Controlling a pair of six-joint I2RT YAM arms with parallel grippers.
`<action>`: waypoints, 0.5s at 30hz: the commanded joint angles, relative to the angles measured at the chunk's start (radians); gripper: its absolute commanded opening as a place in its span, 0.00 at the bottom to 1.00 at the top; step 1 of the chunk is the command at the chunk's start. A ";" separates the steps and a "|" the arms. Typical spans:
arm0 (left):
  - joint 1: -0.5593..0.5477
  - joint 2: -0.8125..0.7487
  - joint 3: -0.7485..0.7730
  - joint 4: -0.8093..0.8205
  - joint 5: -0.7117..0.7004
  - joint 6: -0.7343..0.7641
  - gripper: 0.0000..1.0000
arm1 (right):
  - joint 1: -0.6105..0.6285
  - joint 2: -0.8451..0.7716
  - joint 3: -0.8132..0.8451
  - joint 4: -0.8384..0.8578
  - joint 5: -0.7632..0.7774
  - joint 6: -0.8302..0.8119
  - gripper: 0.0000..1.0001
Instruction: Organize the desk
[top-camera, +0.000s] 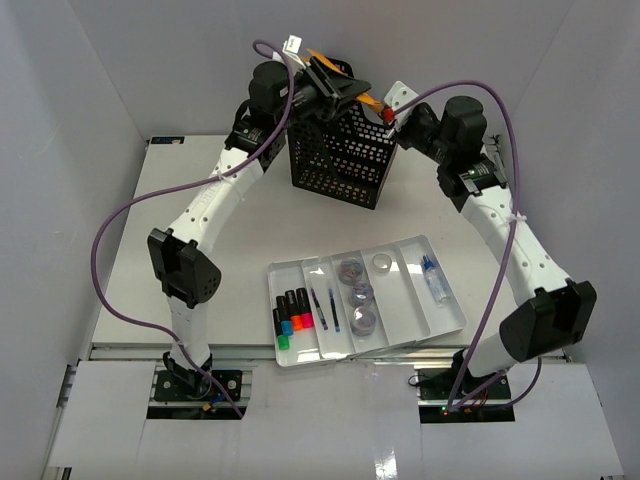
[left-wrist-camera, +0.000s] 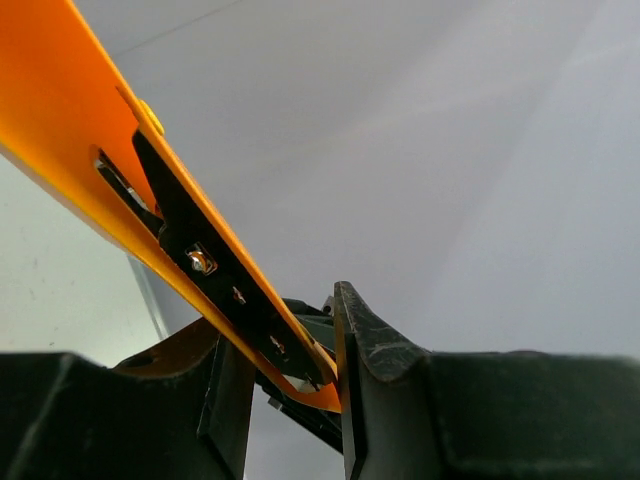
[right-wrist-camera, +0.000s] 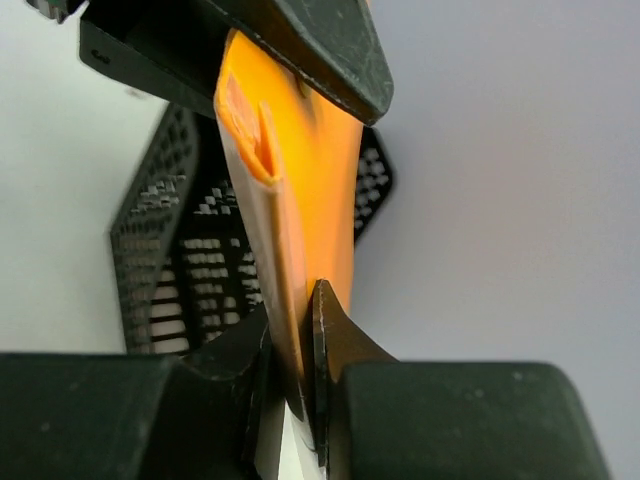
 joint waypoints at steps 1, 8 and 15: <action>0.081 -0.064 0.073 0.018 0.037 0.080 0.37 | -0.099 0.119 0.194 0.024 -0.243 0.263 0.08; 0.122 -0.035 0.133 0.003 0.071 0.078 0.37 | -0.192 0.249 0.361 0.083 -0.496 0.444 0.08; 0.127 -0.053 0.152 0.025 0.075 0.072 0.47 | -0.220 0.195 0.310 0.142 -0.543 0.487 0.08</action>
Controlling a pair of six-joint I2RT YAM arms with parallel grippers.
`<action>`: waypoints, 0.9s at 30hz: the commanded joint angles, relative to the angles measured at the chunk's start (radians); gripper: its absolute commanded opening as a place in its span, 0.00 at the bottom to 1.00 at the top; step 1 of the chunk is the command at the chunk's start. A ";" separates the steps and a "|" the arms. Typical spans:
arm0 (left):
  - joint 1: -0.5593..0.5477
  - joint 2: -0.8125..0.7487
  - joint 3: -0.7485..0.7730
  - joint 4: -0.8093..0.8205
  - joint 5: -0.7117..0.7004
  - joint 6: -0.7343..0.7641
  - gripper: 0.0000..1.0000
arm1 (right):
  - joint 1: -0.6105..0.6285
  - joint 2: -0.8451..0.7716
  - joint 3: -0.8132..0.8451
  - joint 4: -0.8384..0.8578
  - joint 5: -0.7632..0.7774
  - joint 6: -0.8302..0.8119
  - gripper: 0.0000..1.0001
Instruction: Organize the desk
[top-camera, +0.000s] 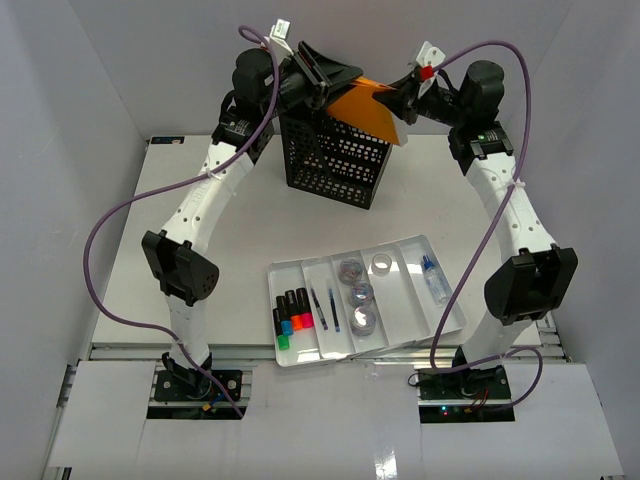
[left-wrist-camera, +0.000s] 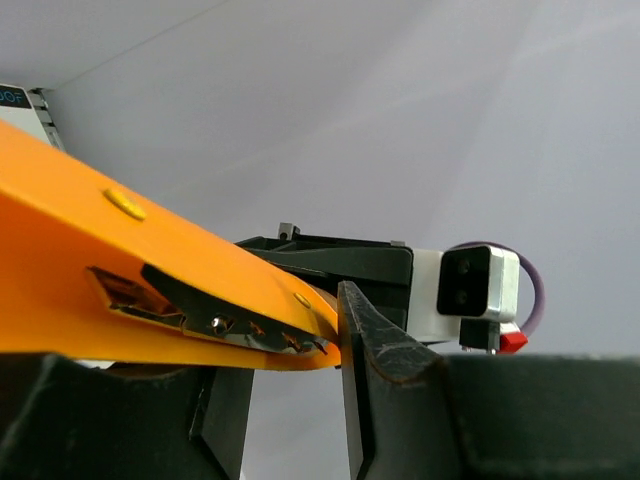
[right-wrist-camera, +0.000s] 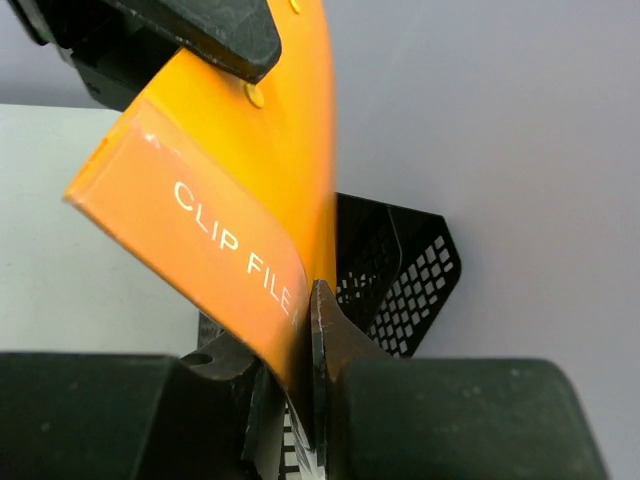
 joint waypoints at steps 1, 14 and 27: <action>0.064 -0.061 0.059 0.063 0.016 0.071 0.49 | -0.072 -0.084 -0.022 0.069 -0.021 0.161 0.08; 0.071 -0.129 0.029 0.032 0.027 0.097 0.66 | -0.089 -0.180 -0.138 0.154 -0.002 0.221 0.08; 0.133 -0.313 -0.081 -0.064 -0.006 0.225 0.68 | -0.091 -0.168 -0.182 0.231 -0.044 0.312 0.08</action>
